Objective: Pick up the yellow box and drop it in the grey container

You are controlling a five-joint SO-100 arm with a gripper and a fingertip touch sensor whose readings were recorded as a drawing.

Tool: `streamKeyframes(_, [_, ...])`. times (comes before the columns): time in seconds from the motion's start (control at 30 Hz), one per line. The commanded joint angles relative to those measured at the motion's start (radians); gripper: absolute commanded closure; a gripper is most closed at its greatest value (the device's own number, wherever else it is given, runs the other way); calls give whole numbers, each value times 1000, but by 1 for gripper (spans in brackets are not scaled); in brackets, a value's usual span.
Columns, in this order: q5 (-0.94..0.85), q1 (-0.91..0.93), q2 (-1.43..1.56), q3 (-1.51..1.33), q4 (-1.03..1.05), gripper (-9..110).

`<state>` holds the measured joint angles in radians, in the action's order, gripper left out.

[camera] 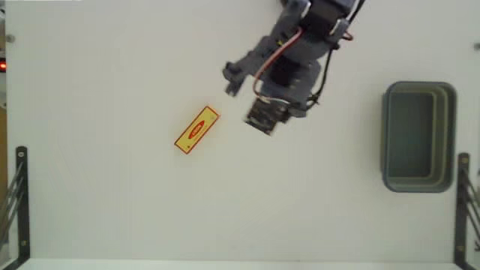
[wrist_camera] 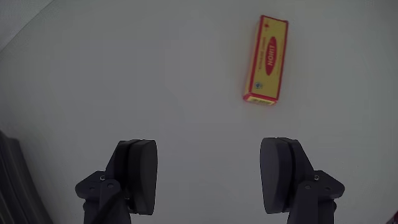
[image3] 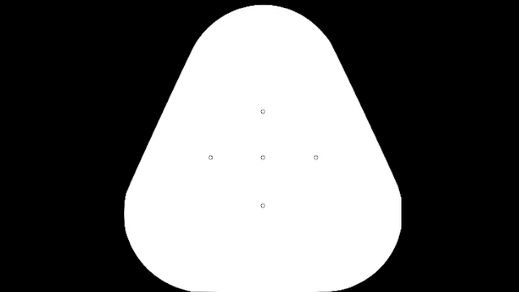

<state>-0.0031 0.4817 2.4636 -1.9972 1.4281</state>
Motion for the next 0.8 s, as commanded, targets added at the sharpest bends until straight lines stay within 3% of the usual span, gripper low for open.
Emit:
streamKeyframes(0.0, [3, 57, 17, -2, 2, -9])
streamKeyframes(0.77, [3, 172, 17, -2, 2, -9])
